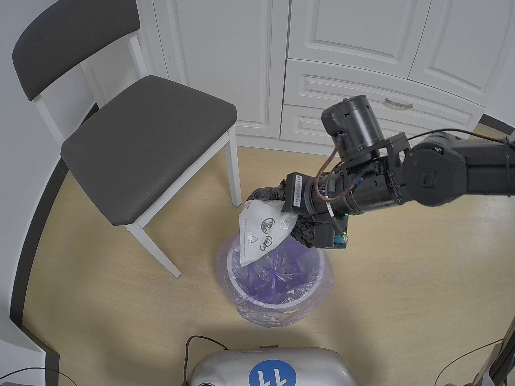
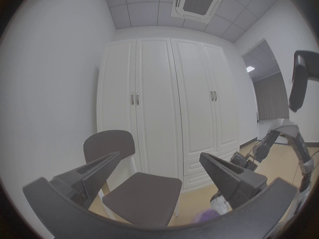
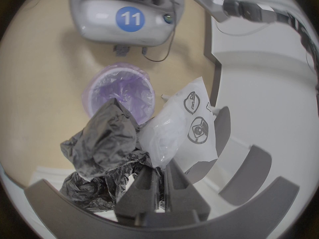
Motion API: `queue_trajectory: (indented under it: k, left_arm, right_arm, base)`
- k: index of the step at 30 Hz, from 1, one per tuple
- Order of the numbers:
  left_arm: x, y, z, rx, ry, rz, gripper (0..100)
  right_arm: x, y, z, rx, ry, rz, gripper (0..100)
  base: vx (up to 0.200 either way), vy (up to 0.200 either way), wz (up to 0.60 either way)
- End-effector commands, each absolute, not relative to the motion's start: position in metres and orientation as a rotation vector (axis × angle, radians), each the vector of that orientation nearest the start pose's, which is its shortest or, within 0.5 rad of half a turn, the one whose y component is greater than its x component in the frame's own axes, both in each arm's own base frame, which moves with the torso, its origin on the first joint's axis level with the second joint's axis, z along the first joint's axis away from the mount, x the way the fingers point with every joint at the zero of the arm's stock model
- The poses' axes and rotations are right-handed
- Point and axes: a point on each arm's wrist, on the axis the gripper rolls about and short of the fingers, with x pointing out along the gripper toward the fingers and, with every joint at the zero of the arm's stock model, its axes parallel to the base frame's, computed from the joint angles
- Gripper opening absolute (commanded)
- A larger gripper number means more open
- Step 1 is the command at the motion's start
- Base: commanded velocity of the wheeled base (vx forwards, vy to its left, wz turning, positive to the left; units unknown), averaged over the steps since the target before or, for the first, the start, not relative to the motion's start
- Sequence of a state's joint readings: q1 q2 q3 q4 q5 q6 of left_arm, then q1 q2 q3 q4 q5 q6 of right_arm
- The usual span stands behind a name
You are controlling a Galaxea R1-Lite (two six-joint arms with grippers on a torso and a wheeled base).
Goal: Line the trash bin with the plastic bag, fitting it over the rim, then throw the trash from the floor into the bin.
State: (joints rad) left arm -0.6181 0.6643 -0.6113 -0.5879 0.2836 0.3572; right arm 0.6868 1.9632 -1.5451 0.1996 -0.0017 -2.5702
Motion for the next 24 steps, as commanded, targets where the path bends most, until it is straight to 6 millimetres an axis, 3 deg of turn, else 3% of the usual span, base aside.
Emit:
queue_trajectory:
  k: [1, 6, 8, 19, 24]
  left_arm:
    - [0.006, 0.002, 0.307, 0.08, -0.613, -0.25, 100]
    - [0.007, 0.002, 0.306, 0.085, -0.595, -0.259, 100]
    - [0.006, 0.002, 0.308, 0.068, -0.6, -0.262, 100]
    - [0.006, 0.002, 0.309, 0.051, -0.595, -0.268, 100]
    - [0.007, 0.002, 0.306, 0.06, -0.581, -0.27, 100]
  right_arm:
    - [0.335, 0.274, 0.186, -2.577, -0.697, 1.183, 0]
    - [0.349, 0.281, 0.165, -2.508, -0.656, 1.235, 0]
    - [0.355, 0.282, 0.144, -2.448, -0.662, 1.315, 0]
    - [0.37, 0.276, 0.082, -2.321, -0.593, 1.466, 0]
    - [0.372, 0.276, 0.066, -2.288, -0.582, 1.48, 0]
  base:
    - [0.0, 0.0, 0.0]
    - [0.0, 0.0, 0.0]
    - [0.0, 0.0, 0.0]
    - [0.0, 0.0, 0.0]
    - [0.0, 0.0, 0.0]
